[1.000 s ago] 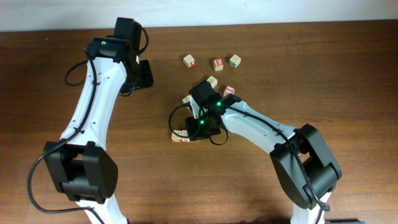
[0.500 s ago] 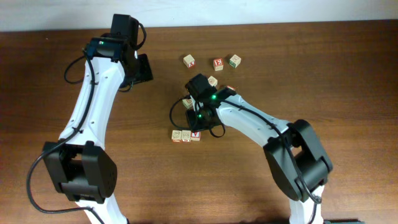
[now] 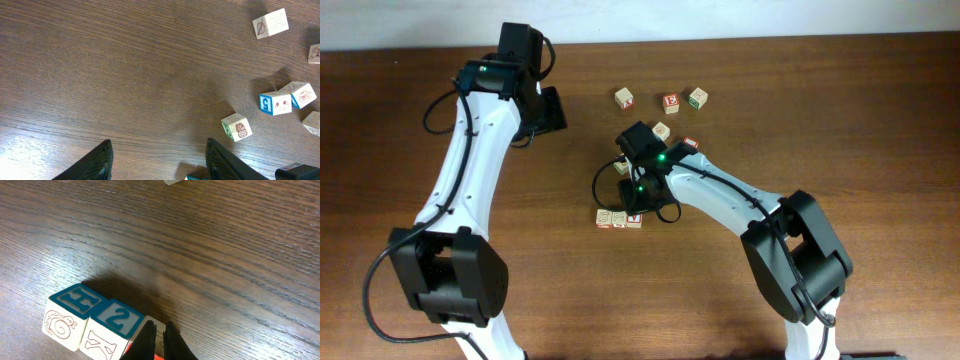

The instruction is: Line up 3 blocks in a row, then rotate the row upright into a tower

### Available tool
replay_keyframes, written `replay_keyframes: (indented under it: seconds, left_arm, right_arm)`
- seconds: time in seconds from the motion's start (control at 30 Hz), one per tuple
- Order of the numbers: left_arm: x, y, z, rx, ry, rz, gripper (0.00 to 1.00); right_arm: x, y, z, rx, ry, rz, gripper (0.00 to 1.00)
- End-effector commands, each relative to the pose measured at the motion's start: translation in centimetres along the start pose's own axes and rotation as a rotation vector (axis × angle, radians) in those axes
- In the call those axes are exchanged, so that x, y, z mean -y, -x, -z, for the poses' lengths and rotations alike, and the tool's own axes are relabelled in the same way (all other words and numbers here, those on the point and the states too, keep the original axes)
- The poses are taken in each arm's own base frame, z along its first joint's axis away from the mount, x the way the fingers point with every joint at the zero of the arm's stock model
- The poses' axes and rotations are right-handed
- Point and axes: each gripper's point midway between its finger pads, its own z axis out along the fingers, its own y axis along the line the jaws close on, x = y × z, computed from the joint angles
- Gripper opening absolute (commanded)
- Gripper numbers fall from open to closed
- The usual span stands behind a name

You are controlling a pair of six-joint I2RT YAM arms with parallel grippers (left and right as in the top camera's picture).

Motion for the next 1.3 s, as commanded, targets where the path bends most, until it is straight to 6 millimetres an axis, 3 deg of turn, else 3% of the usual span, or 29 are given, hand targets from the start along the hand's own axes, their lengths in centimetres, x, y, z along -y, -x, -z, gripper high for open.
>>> replay_keyframes:
  seconds: [0.0,0.07,0.1,0.17,0.27,0.33,0.4,0.5,0.63,0.8,0.93,1.27]
  left_arm:
    - [-0.1,0.2,0.4,0.012,0.004,-0.012,0.57]
    - [-0.1,0.2,0.4,0.012,0.004,-0.012,0.57]
    - [-0.1,0.2,0.4,0.012,0.004,-0.013,0.57]
    - [-0.1,0.2,0.4,0.012,0.004,-0.05,0.59]
    - [-0.4,-0.5,0.7,-0.018,0.015,-0.067,0.59]
    - [0.1,-2.6,1.1,-0.109,-0.038,-0.181,0.52]
    - [0.3,-4.6,1.0,-0.197,-0.072,-0.237,0.39]
    - [-0.5,-7.0,-0.5,-0.28,-0.051,-0.237,0.0]
    - [0.2,-12.3,-4.7,-0.422,-0.167,-0.283,0.0]
    - [0.5,-16.1,-9.2,-0.442,-0.252,-0.281,0.0]
    - [2.3,-16.9,-9.5,-0.437,-0.38,-0.292,0.0]
    - [2.3,-18.3,-10.3,-0.452,-0.411,-0.291,0.0]
  right_arm:
    - [-0.7,0.2,-0.1,0.0,0.012,0.009,0.09]
    - [-0.6,0.6,-0.1,0.019,0.003,0.011,0.09]
    - [-0.7,1.1,0.3,0.034,0.009,0.011,0.14]
    - [-0.8,3.9,3.5,0.121,0.033,-0.005,0.29]
    - [0.1,6.7,9.8,0.224,0.05,-0.009,0.3]
    - [1.5,6.4,13.7,0.233,0.053,-0.028,0.3]
    - [1.9,4.5,14.4,0.145,0.156,-0.032,0.3]
    - [2.4,1.7,12.0,0.024,0.244,-0.075,0.23]
    - [2.2,-1.7,8.0,-0.058,0.346,-0.105,0.13]
    - [2.2,-1.9,4.7,-0.046,0.413,-0.145,0.11]
    - [2.7,-2.3,2.6,-0.091,0.405,-0.191,0.08]
    - [3.0,-3.9,1.8,-0.137,0.398,-0.236,0.04]
